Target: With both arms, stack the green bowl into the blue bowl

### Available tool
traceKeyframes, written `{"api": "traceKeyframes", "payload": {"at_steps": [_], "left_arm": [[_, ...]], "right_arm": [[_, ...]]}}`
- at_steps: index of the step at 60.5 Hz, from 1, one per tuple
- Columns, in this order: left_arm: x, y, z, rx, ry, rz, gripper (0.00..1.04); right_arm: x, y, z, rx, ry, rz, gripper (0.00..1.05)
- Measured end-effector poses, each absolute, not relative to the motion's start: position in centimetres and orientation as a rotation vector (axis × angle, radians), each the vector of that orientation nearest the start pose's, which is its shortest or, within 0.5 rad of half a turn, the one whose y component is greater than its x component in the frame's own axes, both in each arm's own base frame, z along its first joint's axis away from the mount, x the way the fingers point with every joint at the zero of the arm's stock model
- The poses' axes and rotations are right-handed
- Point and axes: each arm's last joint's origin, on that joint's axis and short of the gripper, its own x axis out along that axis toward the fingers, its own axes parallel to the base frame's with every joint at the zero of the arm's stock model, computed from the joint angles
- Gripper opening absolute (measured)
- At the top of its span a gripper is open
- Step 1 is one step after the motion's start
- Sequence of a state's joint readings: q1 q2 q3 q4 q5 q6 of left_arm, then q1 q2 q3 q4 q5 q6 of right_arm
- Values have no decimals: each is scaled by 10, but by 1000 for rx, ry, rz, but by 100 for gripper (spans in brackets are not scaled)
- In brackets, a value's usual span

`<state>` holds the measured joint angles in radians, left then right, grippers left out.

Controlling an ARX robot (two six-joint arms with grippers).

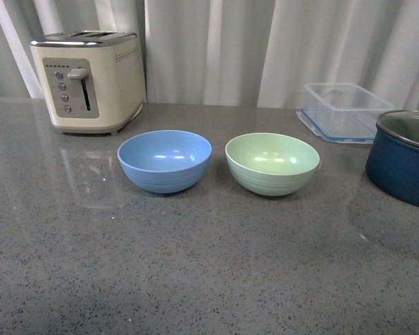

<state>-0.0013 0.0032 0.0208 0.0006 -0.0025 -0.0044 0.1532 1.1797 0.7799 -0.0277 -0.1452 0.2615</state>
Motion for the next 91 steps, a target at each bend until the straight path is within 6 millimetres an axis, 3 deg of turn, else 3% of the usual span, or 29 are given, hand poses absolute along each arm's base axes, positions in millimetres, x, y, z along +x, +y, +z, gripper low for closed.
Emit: {"api": "traceKeyframes", "payload": {"at_steps": [10, 18, 27, 39, 45, 48, 51, 69, 74, 91], "left_arm": [[97, 0, 170, -4, -18, 1, 98], [97, 0, 170, -4, -18, 1, 98], [97, 0, 170, -4, -18, 1, 98], [97, 0, 170, -4, -18, 1, 98], [97, 0, 170, -4, -18, 1, 98], [97, 0, 170, -4, -18, 1, 98], [97, 0, 170, -4, -18, 1, 98], [97, 0, 170, -4, -18, 1, 98], [97, 0, 170, -4, -18, 1, 98], [97, 0, 170, -4, -18, 1, 98]], "right_arm": [[319, 71, 252, 279, 591, 155, 95], [359, 82, 231, 288, 664, 71, 95], [393, 89, 210, 290, 719, -7, 95], [424, 91, 184, 264, 779, -98, 95], [430, 91, 175, 252, 800, -120, 82], [434, 89, 171, 246, 820, -139, 68], [435, 88, 169, 248, 823, -142, 61], [434, 89, 169, 257, 837, -140, 17], [432, 89, 178, 270, 815, -130, 5], [414, 100, 241, 251, 658, -45, 2]]}}
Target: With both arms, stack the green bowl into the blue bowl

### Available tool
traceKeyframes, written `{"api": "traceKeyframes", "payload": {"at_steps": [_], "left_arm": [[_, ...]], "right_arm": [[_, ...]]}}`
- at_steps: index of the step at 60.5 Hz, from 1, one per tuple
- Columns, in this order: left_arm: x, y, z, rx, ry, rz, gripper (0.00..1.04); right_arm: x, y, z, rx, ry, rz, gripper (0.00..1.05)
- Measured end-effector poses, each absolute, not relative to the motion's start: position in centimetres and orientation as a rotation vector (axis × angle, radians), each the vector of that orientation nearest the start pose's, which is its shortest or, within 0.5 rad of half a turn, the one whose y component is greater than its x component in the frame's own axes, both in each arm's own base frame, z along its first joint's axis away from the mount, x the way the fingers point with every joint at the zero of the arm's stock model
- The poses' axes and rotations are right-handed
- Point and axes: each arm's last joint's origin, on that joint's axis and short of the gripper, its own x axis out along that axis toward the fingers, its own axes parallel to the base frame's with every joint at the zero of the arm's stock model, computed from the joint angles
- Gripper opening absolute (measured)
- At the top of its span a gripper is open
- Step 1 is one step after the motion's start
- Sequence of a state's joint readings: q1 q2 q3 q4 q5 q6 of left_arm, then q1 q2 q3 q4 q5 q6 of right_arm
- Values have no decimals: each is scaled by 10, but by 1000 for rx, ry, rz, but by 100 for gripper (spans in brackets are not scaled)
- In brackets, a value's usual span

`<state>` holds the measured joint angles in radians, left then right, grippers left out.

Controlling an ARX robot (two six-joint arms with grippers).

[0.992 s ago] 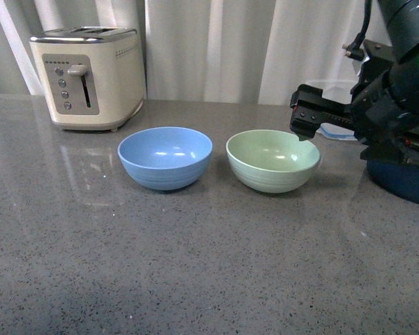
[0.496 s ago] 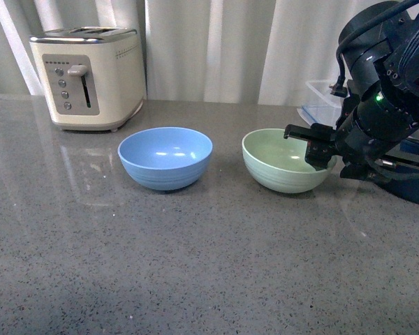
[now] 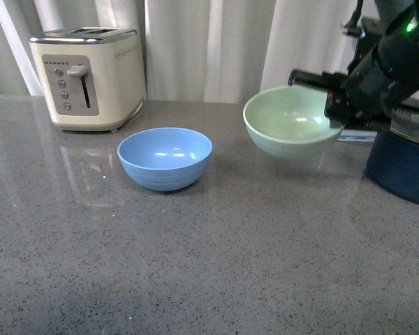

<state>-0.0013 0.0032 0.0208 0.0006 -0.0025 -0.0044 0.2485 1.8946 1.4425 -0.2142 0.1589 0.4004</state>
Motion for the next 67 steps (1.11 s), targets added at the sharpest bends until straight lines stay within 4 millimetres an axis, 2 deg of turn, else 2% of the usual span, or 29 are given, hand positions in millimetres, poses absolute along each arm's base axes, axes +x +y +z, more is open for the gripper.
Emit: {"api": "traceKeyframes", "payload": {"at_steps": [4, 8, 14, 20, 27, 36, 45, 51, 57, 64, 67], "left_arm": [[97, 0, 170, -4, -18, 1, 98], [97, 0, 170, -4, -18, 1, 98], [97, 0, 170, -4, -18, 1, 98], [97, 0, 170, -4, -18, 1, 98], [97, 0, 170, -4, -18, 1, 98], [97, 0, 170, -4, -18, 1, 98], [97, 0, 170, -4, -18, 1, 98], [97, 0, 170, -4, -18, 1, 98], [97, 0, 170, -4, -18, 1, 98], [97, 0, 170, -4, -18, 1, 98], [97, 0, 170, -4, -18, 1, 98]], "right_arm": [[406, 113, 260, 244, 609, 16, 2], [397, 140, 277, 220, 568, 108, 2], [396, 171, 282, 188, 549, 185, 2], [401, 193, 276, 171, 556, 226, 2], [417, 212, 261, 148, 580, 225, 2], [434, 221, 238, 120, 625, 191, 2], [441, 225, 224, 96, 674, 177, 2], [440, 228, 220, 94, 687, 186, 17], [439, 229, 225, 113, 670, 197, 31], [430, 225, 244, 162, 630, 236, 49], [421, 218, 261, 198, 591, 264, 59]]}}
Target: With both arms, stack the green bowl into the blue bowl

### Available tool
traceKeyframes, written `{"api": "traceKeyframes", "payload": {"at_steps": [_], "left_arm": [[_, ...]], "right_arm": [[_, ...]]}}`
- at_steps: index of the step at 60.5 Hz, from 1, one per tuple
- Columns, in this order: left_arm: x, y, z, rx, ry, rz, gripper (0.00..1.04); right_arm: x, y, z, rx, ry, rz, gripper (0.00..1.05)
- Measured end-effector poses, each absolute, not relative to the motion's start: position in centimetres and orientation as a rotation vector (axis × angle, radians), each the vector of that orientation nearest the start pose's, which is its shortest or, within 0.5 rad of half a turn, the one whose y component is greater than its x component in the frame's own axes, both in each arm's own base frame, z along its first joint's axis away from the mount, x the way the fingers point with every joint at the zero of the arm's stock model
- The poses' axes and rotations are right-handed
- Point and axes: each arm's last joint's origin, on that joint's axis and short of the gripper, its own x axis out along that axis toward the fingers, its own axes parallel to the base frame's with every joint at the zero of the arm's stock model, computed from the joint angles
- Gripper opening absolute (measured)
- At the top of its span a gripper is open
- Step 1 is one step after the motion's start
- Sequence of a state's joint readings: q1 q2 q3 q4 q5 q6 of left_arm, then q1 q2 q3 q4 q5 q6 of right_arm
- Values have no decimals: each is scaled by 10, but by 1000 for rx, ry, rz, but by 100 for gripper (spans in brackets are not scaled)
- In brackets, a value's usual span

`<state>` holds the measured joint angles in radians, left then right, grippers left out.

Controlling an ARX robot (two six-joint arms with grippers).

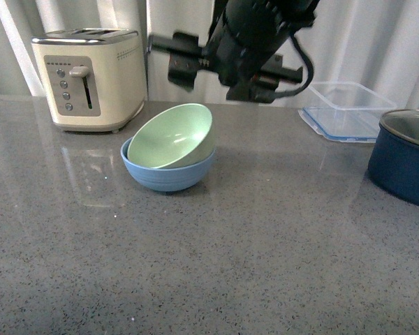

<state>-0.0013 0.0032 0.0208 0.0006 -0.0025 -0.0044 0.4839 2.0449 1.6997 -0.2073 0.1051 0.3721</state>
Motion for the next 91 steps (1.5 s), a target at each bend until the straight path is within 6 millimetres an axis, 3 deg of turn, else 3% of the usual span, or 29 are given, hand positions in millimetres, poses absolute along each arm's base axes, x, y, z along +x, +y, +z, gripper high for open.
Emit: {"api": "traceKeyframes", "payload": {"at_steps": [7, 14, 20, 25, 32, 43, 66, 77, 91], "left_arm": [[97, 0, 170, -4, -18, 1, 98], [97, 0, 170, -4, -18, 1, 98], [97, 0, 170, -4, -18, 1, 98], [97, 0, 170, -4, -18, -2, 98], [97, 0, 170, -4, -18, -1, 98], [97, 0, 170, -4, -18, -1, 98], [97, 0, 170, -4, -18, -1, 98], [97, 0, 170, -4, -18, -1, 98], [97, 0, 170, -4, -18, -1, 98]], "right_arm": [[397, 197, 294, 258, 489, 307, 77], [356, 157, 325, 316, 322, 370, 97], [315, 118, 321, 321, 198, 340, 94], [284, 86, 290, 147, -17, 31, 72], [250, 58, 246, 28, 7, 9, 41], [210, 32, 216, 0, 11, 2, 0], [168, 13, 189, 2, 9, 1, 1], [154, 1, 182, 3, 11, 2, 1], [142, 0, 176, 3, 7, 0, 1]]}}
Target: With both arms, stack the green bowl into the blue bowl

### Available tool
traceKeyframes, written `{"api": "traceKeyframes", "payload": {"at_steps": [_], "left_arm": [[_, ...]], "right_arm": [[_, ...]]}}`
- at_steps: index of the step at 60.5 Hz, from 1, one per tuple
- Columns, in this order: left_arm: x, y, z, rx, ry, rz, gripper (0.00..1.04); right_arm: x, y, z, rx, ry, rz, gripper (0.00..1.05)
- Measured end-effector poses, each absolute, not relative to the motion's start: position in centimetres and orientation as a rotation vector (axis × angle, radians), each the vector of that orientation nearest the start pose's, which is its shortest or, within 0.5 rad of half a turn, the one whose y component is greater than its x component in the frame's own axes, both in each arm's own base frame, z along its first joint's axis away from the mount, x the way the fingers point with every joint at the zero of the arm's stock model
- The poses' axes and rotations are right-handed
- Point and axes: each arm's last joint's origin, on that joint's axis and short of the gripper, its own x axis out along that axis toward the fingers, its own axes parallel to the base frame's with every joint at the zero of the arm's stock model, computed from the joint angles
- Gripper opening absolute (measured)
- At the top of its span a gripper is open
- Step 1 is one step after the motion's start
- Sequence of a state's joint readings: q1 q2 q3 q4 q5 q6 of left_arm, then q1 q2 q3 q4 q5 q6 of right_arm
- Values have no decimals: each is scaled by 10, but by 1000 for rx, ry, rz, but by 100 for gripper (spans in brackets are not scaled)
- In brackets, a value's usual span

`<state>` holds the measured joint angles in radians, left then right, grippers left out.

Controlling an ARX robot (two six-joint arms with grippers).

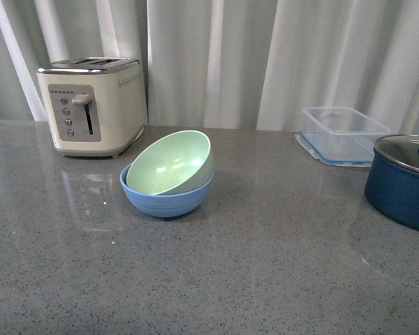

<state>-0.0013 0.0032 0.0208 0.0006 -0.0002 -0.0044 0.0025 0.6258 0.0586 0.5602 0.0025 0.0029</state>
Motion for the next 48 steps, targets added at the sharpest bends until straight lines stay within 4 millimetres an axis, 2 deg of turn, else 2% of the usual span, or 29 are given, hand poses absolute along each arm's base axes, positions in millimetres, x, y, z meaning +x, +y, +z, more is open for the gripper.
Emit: {"api": "traceKeyframes", "payload": {"at_steps": [15, 48], "left_arm": [[97, 0, 170, -4, -18, -1, 98], [97, 0, 170, -4, -18, -1, 98]], "right_arm": [[131, 0, 165, 2, 7, 1, 1], [116, 0, 168, 3, -8, 1, 1]]}}
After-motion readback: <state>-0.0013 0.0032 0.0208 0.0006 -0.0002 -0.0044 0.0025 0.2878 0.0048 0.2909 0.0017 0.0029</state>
